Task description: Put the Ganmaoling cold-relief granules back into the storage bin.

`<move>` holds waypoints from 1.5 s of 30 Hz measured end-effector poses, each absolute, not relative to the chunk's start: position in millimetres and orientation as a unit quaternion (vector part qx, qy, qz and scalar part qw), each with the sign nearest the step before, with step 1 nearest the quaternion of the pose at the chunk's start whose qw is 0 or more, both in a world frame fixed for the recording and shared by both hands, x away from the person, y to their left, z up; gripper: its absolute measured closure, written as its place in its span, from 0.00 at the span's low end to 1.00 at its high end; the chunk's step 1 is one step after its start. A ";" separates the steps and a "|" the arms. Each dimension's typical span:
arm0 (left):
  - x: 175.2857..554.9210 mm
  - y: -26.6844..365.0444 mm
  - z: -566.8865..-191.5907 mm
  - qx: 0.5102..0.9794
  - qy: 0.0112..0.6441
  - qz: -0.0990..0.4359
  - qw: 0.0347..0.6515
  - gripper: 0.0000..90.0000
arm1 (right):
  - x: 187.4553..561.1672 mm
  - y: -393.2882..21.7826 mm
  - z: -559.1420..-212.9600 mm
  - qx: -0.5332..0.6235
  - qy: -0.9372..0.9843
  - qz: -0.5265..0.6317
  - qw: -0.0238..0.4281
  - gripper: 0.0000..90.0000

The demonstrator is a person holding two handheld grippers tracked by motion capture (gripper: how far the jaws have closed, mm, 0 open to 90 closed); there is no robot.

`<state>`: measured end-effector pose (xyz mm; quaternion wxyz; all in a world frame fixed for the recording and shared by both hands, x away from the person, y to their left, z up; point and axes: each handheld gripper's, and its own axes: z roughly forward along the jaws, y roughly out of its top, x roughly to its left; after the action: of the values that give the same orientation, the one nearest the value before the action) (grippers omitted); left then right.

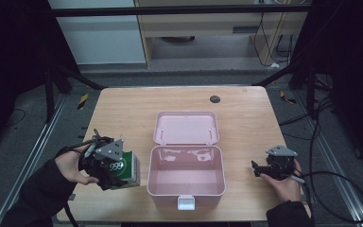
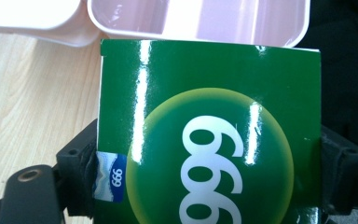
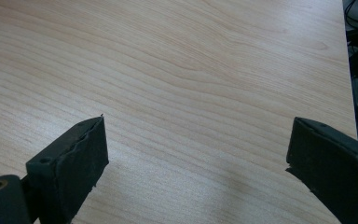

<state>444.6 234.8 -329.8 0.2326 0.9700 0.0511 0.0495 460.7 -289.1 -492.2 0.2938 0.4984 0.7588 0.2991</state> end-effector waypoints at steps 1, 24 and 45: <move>445.0 233.0 -326.4 0.970 0.051 0.052 0.232 0.16 | 460.7 -289.0 -492.3 0.499 0.759 0.299 0.293 0.06; 448.7 205.5 -294.9 0.965 0.037 0.058 0.253 0.16 | 460.7 -290.0 -492.6 0.500 0.759 0.297 0.293 0.06; 459.1 158.3 -286.3 0.964 0.008 0.061 0.259 0.16 | 461.2 -289.8 -493.3 0.498 0.762 0.293 0.292 0.06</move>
<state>459.1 158.3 -286.3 0.2593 0.9638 0.0081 0.0611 461.2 -289.8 -493.3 0.2925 0.4976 0.7622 0.2931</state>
